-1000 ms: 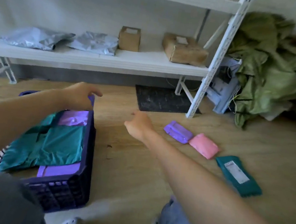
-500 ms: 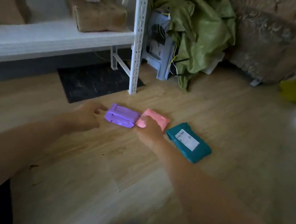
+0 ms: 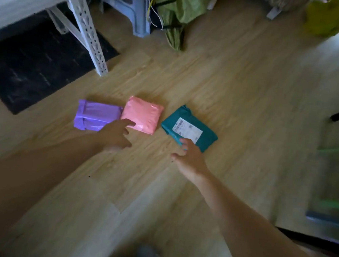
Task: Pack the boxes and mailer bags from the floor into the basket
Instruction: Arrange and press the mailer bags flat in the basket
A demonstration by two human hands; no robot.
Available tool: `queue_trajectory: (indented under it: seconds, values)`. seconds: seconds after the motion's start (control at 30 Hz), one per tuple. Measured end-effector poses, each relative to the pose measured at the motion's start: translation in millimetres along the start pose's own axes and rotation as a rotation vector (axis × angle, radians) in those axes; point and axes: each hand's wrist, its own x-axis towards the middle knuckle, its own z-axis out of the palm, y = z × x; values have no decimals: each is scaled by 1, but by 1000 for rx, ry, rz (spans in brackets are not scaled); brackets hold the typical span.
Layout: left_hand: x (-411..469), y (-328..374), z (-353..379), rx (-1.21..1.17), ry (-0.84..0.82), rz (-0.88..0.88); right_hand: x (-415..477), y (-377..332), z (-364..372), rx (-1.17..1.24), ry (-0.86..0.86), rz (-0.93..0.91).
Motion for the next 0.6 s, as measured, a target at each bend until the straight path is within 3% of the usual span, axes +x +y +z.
queue_trajectory:
  seconds: [0.27,0.6]
  values:
    - [-12,102,-25,-38,-59,-22,-42,-26,-100,218,68,239]
    - [77,171,-7,-8,-152,-286,39,5,-166,508,41,491]
